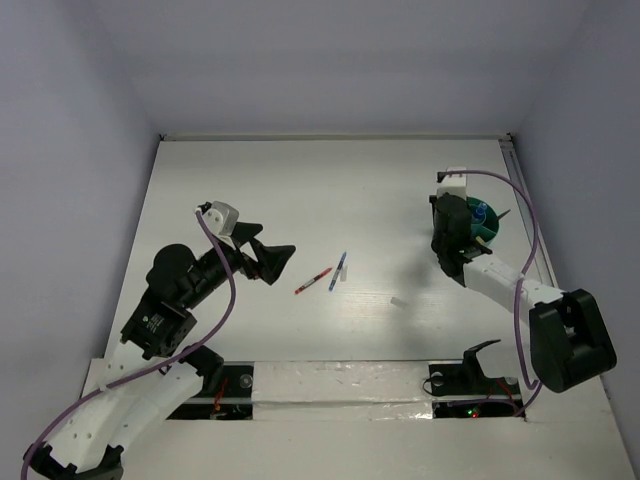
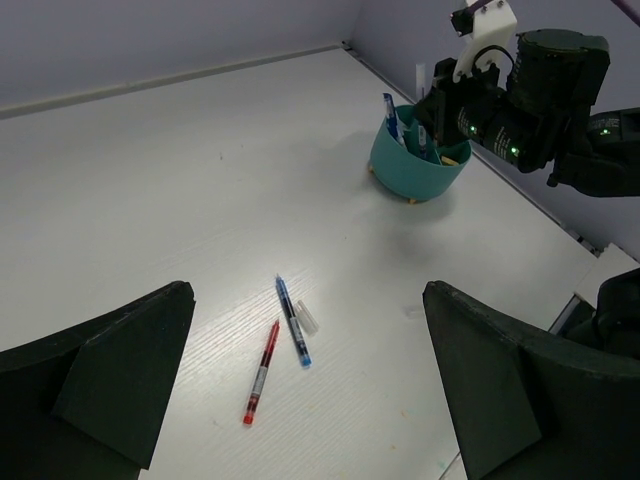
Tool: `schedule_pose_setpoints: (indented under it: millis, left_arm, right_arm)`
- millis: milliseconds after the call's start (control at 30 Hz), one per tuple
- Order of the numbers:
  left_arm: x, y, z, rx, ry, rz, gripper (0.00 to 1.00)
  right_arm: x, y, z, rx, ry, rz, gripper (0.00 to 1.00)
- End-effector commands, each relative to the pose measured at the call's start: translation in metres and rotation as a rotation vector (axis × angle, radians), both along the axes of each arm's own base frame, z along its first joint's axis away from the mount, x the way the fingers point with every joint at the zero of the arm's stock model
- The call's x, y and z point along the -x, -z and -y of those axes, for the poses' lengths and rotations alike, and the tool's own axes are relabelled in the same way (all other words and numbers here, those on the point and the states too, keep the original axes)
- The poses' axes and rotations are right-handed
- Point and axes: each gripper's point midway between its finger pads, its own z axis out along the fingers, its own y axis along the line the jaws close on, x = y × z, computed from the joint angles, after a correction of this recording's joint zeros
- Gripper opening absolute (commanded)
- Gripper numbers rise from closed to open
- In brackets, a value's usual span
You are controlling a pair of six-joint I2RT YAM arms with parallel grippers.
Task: Sort the stationery into containers
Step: Place the pen in the storage box.
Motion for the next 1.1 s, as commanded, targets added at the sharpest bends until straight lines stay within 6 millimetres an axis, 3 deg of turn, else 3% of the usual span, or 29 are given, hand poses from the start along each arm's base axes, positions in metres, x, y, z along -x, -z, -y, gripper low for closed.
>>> schedule_pose_setpoints:
  millis: [0, 133, 200, 233, 333, 467, 567, 733, 833, 900, 1000, 1067]
  left_arm:
    - [0.0, -0.014, -0.001, 0.016, -0.004, 0.049, 0.99]
    - [0.0, -0.014, -0.001, 0.015, -0.004, 0.05, 0.99]
    - [0.0, -0.013, -0.001, 0.013, -0.003, 0.048, 0.99]
    - [0.0, -0.014, -0.001, 0.015, -0.003, 0.05, 0.99]
    - [0.0, -0.013, 0.0, 0.014, 0.002, 0.049, 0.99]
    - [0.0, -0.013, -0.001, 0.012, -0.003, 0.049, 0.99]
    - [-0.001, -0.012, -0.001, 0.012, -0.007, 0.046, 0.99]
    - [-0.003, -0.01, -0.001, 0.007, -0.013, 0.036, 0.99]
    - [-0.006, -0.006, 0.001, 0.001, -0.016, 0.024, 0.99]
    - [-0.008, -0.003, 0.001, -0.006, -0.021, 0.013, 0.99]
    - [-0.013, 0.002, 0.002, -0.017, -0.031, -0.003, 0.99]
    - [-0.015, 0.005, 0.002, -0.024, -0.036, -0.014, 0.99]
  right_arm:
    - [-0.001, 0.001, 0.003, -0.038, 0.03, 0.03, 0.0]
    - [0.004, 0.012, 0.004, -0.065, 0.043, 0.007, 0.01]
    - [0.007, 0.018, 0.005, -0.07, 0.052, -0.013, 0.07]
    - [0.008, 0.018, 0.005, -0.072, 0.059, -0.019, 0.2]
    - [0.011, 0.02, 0.009, -0.083, 0.098, -0.043, 0.4]
    - [0.015, 0.015, 0.014, -0.104, 0.141, -0.046, 0.55]
    - [0.021, 0.006, 0.016, -0.132, 0.165, -0.049, 0.57]
    - [0.03, -0.021, 0.0, -0.269, 0.087, -0.017, 0.59]
    - [0.037, -0.031, -0.027, -0.389, 0.005, -0.036, 0.6]
    - [0.041, -0.027, -0.057, -0.491, -0.084, -0.088, 0.58]
    - [0.054, -0.01, -0.108, -0.572, -0.196, -0.211, 0.51]
    - [0.058, -0.003, -0.137, -0.58, -0.249, -0.269, 0.37]
